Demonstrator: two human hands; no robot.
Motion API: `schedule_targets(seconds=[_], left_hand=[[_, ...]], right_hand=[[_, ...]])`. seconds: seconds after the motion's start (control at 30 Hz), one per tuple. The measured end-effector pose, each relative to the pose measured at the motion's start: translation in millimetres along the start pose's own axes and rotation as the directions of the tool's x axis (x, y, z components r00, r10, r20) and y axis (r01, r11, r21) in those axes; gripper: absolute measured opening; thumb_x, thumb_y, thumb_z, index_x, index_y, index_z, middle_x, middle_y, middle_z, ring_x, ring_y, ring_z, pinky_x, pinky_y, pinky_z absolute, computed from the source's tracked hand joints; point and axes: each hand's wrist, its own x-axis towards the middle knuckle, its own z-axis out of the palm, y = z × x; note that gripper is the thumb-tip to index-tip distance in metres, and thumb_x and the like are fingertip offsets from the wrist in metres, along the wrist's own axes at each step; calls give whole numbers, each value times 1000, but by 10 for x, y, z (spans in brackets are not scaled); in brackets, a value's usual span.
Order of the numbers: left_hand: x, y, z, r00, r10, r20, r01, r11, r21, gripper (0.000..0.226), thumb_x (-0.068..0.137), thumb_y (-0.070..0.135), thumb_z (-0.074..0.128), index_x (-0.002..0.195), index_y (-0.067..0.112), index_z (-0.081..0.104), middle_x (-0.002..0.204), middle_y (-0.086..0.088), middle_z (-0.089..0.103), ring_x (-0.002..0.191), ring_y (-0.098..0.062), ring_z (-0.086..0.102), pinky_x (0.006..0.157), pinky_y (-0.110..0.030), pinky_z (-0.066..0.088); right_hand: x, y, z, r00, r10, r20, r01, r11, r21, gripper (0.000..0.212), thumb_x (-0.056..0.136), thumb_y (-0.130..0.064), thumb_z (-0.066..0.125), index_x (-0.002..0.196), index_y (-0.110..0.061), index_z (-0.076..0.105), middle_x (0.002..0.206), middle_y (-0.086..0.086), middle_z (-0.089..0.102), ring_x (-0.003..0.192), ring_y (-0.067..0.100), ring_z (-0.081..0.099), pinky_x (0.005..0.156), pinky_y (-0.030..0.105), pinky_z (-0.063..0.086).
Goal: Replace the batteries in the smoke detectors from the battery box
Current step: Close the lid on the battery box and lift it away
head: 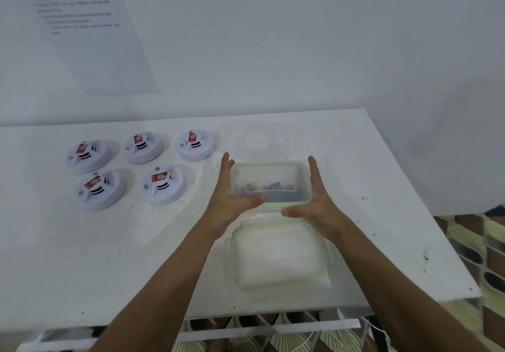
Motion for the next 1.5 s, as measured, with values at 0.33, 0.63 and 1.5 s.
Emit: schedule_targets(seconds=[0.33,0.63,1.5], left_hand=[[-262,120,-2,999,25,-30,-16,958,287,100,74,59,63,153,33,8,158,20,11,142,6,9,118,-27,13],[-1168,-197,123,993,-110,43,55,751,659,130,55,76,73,151,37,-6,160,12,-3,148,-9,-2,121,-39,9],[-390,1026,-327,983,181,32,-158,743,651,128,55,47,90,153,33,9,157,21,16,140,5,15,115,-24,18]], right_hand=[[-218,-137,-74,999,-25,-19,22,985,-173,116,70,-20,88,154,-37,11,134,-39,33,124,-15,43,96,12,45],[-1077,45,-139,999,36,-4,-34,901,-433,105,73,-49,80,152,-45,11,159,-18,15,147,6,15,118,30,21],[-289,-976,-262,960,-276,41,265,858,-440,118,59,-35,93,153,-40,21,149,-25,37,137,-3,34,103,7,26]])
